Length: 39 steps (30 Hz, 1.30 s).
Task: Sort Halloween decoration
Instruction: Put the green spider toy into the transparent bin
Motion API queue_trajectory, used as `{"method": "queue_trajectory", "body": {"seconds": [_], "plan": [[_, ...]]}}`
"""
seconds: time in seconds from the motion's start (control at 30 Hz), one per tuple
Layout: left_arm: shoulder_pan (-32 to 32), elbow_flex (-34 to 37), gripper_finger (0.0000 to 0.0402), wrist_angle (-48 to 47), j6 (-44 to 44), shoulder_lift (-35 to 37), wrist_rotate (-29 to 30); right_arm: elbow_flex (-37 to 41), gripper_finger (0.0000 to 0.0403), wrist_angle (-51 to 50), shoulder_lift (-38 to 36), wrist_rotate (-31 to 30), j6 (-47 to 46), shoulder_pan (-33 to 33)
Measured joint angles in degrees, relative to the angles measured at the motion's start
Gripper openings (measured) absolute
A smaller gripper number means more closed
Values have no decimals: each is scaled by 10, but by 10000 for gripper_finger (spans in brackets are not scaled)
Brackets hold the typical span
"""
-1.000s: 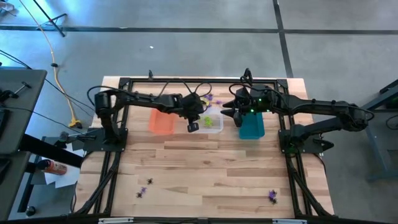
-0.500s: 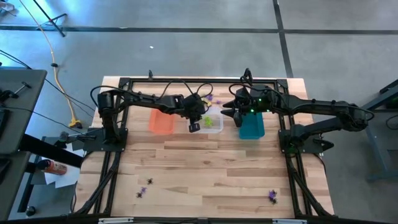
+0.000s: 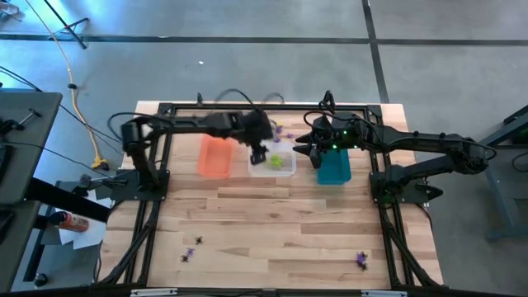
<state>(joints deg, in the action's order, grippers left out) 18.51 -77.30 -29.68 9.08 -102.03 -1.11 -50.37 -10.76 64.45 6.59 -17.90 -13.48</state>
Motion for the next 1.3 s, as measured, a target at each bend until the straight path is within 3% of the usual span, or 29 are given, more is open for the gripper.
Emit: {"method": "queue_trajectory", "body": {"seconds": [0.23, 0.37, 0.53, 0.7, 0.83, 0.93, 1.0, 1.2, 1.3], "plan": [[86, 72, 209, 113, -94, 128, -3, 0, 179, 3, 0, -30, 4, 0], [106, 91, 205, 118, -131, 141, -1, 0, 179, 2, 0, -34, 1, 0], [98, 67, 193, 95, -173, 74, 1, 0, 179, 2, 0, -35, -14, 0], [114, -48, 153, 20, -210, -50, -8, 0, 179, 2, 0, -49, -33, 0], [116, -131, 84, -55, -169, -136, -15, 0, 179, 2, 0, -73, -70, 0], [118, -150, 17, -64, -162, -176, -39, 0, 179, 2, 0, -80, -95, 0], [125, -150, 13, -63, -180, -194, -71, 0, 179, 2, 0, -80, -109, 0], [145, -151, 3, -60, -189, -213, -80, 0, 179, 2, 0, -99, -145, 0], [153, -151, 1, -38, -173, -212, -125, 0, 179, 3, 0, -113, -157, 0]]}}
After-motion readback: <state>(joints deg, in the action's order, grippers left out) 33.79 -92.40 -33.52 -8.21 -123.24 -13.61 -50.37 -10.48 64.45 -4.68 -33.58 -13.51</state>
